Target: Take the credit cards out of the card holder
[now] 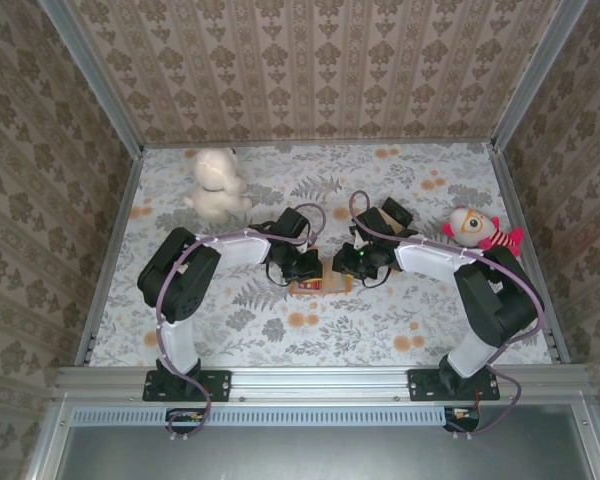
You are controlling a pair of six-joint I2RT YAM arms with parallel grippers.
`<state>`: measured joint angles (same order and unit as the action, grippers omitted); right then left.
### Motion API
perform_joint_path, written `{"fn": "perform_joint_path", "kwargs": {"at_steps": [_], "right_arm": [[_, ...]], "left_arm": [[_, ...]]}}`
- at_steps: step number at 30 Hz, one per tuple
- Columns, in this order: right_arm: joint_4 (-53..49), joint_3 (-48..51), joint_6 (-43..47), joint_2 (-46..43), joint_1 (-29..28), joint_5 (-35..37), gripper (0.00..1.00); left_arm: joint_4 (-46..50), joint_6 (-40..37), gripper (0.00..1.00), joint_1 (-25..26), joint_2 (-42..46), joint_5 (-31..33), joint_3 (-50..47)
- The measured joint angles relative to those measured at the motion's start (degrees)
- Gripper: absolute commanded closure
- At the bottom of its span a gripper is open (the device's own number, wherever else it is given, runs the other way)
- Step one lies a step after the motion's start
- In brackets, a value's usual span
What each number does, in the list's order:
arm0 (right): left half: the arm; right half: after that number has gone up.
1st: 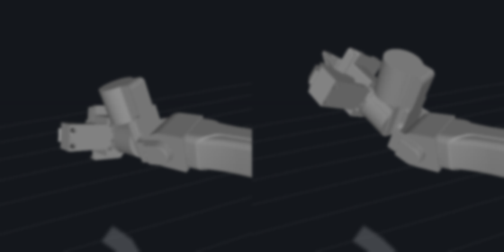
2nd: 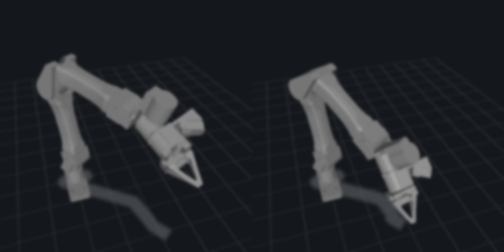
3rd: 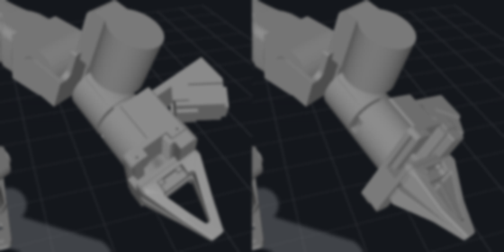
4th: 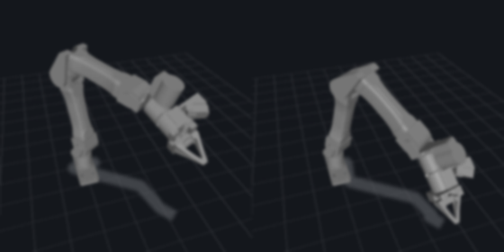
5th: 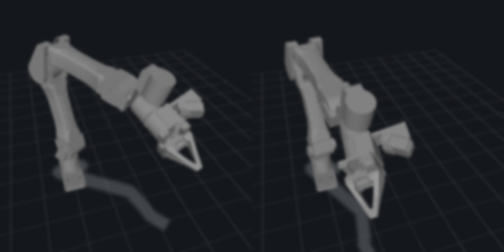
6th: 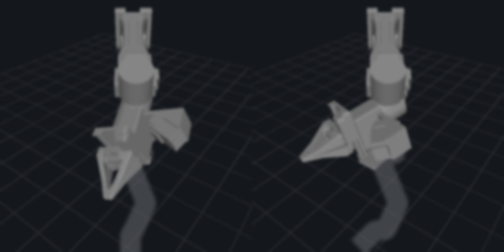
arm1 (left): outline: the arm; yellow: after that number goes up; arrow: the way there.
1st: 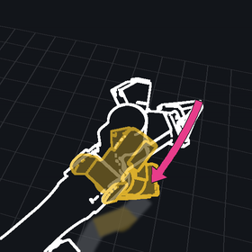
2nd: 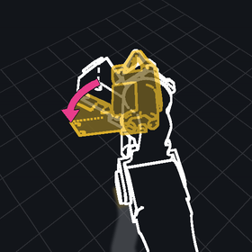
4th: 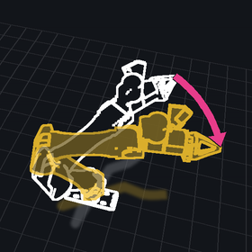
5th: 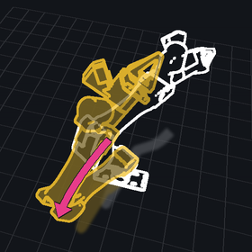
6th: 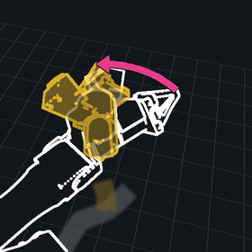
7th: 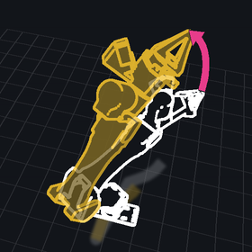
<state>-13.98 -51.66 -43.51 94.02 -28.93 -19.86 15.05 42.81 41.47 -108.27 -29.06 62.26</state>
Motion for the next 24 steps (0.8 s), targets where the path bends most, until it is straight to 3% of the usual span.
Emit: {"fn": "perform_joint_path", "kwargs": {"at_steps": [12, 24], "right_arm": [[0.5, -0.02, -0.35, -0.92, -0.33, -2.58, 0.79], [3.63, -1.68, -1.7, -0.35, -1.79, -7.26, 0.67]], "left_arm": [[2.84, -0.33, 0.86, -2.8, 6.99, 2.43, -0.87], [3.02, -0.5, 0.85, -5.97, 8.48, 2.99, -3.67]]}}
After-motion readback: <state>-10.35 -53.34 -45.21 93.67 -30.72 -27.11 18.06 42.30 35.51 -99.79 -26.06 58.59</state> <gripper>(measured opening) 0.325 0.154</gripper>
